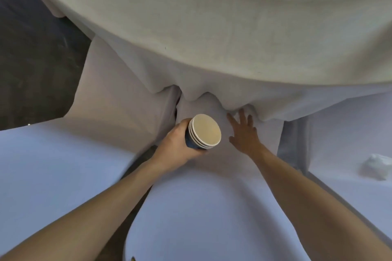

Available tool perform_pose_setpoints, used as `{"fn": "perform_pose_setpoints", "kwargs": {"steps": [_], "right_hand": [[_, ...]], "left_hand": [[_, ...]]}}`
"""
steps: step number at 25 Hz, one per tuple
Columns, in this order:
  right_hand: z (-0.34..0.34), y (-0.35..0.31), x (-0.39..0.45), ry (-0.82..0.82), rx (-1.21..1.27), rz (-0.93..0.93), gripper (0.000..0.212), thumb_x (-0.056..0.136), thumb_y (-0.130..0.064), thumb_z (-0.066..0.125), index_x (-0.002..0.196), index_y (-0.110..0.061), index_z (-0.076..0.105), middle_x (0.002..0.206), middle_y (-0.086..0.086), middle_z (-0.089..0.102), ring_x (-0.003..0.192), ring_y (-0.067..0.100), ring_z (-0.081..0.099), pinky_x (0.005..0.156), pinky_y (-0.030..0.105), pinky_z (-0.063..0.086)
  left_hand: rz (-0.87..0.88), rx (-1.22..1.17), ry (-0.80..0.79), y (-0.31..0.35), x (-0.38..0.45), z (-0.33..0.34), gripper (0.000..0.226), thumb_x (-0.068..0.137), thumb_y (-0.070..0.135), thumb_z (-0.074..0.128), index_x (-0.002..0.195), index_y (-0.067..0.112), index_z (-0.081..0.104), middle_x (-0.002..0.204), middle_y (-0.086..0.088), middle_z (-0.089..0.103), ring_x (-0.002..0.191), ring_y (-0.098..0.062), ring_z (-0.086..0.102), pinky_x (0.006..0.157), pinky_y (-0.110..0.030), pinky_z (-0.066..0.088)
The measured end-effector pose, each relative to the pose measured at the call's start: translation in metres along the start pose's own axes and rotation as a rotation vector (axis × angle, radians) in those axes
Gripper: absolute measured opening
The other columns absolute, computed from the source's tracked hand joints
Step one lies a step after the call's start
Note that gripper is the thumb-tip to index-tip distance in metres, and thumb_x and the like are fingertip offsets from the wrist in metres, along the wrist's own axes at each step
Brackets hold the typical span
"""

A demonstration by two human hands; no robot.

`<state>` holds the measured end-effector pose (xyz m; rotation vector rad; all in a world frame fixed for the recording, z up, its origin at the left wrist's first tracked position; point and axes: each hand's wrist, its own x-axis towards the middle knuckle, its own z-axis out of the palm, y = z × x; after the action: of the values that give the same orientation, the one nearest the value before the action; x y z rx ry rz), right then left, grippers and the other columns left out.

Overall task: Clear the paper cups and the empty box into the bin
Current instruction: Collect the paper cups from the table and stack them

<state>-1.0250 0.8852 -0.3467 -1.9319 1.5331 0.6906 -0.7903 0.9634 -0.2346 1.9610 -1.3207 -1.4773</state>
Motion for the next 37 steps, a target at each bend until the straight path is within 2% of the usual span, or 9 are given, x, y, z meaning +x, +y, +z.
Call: {"fn": "perform_pose_setpoints", "kwargs": {"steps": [3, 6, 12, 18, 22, 25, 29, 33, 37], "right_hand": [[0.021, 0.003, -0.002, 0.070, -0.009, 0.009, 0.067, 0.099, -0.009, 0.051, 0.160, -0.020, 0.024, 0.166, 0.017, 0.014, 0.143, 0.046, 0.030, 0.103, 0.048, 0.048], [0.020, 0.008, -0.020, 0.036, 0.161, 0.014, 0.038, 0.098, -0.001, 0.043, 0.135, -0.006, 0.050, 0.135, 0.019, 0.046, 0.115, 0.041, 0.055, 0.088, 0.044, 0.051], [-0.067, 0.003, -0.112, 0.151, 0.671, 0.119, 0.007, 0.098, -0.015, 0.043, 0.102, -0.012, 0.048, 0.098, 0.009, 0.055, 0.084, 0.033, 0.054, 0.070, 0.040, 0.043], [-0.172, 0.006, -0.229, 0.458, 0.978, -0.021, 0.045, 0.094, -0.036, 0.038, 0.130, -0.013, 0.051, 0.119, -0.001, 0.049, 0.097, -0.003, 0.044, 0.089, 0.023, 0.033], [-0.190, 0.025, -0.285, 0.520, 0.773, -0.082, 0.043, 0.099, -0.017, 0.045, 0.141, -0.010, 0.051, 0.130, 0.007, 0.051, 0.115, 0.021, 0.053, 0.094, 0.022, 0.039], [-0.192, 0.055, -0.329, 0.554, 0.752, -0.070, 0.040, 0.099, -0.027, 0.056, 0.139, -0.025, 0.054, 0.136, -0.001, 0.060, 0.120, 0.015, 0.058, 0.102, 0.034, 0.047], [-0.190, 0.109, -0.385, 0.657, 0.637, -0.212, 0.022, 0.100, -0.035, 0.055, 0.119, -0.027, 0.065, 0.117, -0.003, 0.072, 0.105, 0.018, 0.064, 0.087, 0.035, 0.052], [-0.189, 0.160, -0.429, 0.697, 0.438, -0.263, 0.026, 0.103, -0.029, 0.052, 0.097, -0.016, 0.075, 0.105, 0.006, 0.077, 0.103, 0.027, 0.065, 0.091, 0.039, 0.047], [-0.186, 0.200, -0.460, 0.607, 0.280, -0.364, 0.027, 0.103, -0.021, 0.050, 0.078, -0.025, 0.056, 0.078, 0.007, 0.072, 0.080, 0.033, 0.061, 0.082, 0.043, 0.043]], "left_hand": [[-0.003, 0.024, -0.014, -0.002, 0.005, 0.003, 0.089, 0.062, 0.045, 0.093, 0.141, 0.032, 0.054, 0.135, 0.008, 0.067, 0.127, -0.015, 0.062, 0.107, -0.046, 0.053], [-0.012, 0.034, -0.011, 0.009, -0.003, 0.004, 0.092, 0.057, 0.051, 0.088, 0.141, 0.033, 0.054, 0.135, 0.010, 0.066, 0.126, -0.013, 0.062, 0.105, -0.040, 0.053], [0.035, 0.098, -0.064, 0.075, -0.034, 0.005, 0.086, 0.067, 0.030, 0.095, 0.142, 0.027, 0.054, 0.135, 0.007, 0.066, 0.128, -0.017, 0.061, 0.105, -0.041, 0.051], [0.159, 0.110, -0.057, 0.162, -0.076, 0.025, 0.085, 0.065, 0.030, 0.096, 0.140, 0.030, 0.056, 0.131, 0.006, 0.067, 0.121, -0.019, 0.063, 0.100, -0.043, 0.053], [0.247, 0.068, -0.022, 0.211, -0.103, 0.055, 0.083, 0.063, 0.038, 0.096, 0.137, 0.036, 0.057, 0.127, 0.011, 0.068, 0.114, -0.014, 0.066, 0.094, -0.039, 0.056], [0.314, 0.084, -0.014, 0.240, -0.127, 0.085, 0.083, 0.061, 0.043, 0.096, 0.135, 0.037, 0.058, 0.124, 0.010, 0.068, 0.111, -0.013, 0.066, 0.091, -0.039, 0.056], [0.349, 0.054, -0.004, 0.269, -0.163, 0.135, 0.077, 0.062, 0.043, 0.097, 0.130, 0.038, 0.060, 0.114, 0.019, 0.068, 0.102, -0.003, 0.068, 0.080, -0.025, 0.055], [0.357, 0.027, 0.052, 0.298, -0.197, 0.185, 0.069, 0.060, 0.041, 0.096, 0.115, 0.049, 0.056, 0.103, 0.023, 0.067, 0.091, 0.009, 0.066, 0.065, -0.008, 0.047], [0.363, 0.020, 0.078, 0.319, -0.213, 0.220, 0.064, 0.059, 0.042, 0.094, 0.111, 0.047, 0.056, 0.103, 0.016, 0.070, 0.088, 0.003, 0.068, 0.064, -0.011, 0.047]]}}
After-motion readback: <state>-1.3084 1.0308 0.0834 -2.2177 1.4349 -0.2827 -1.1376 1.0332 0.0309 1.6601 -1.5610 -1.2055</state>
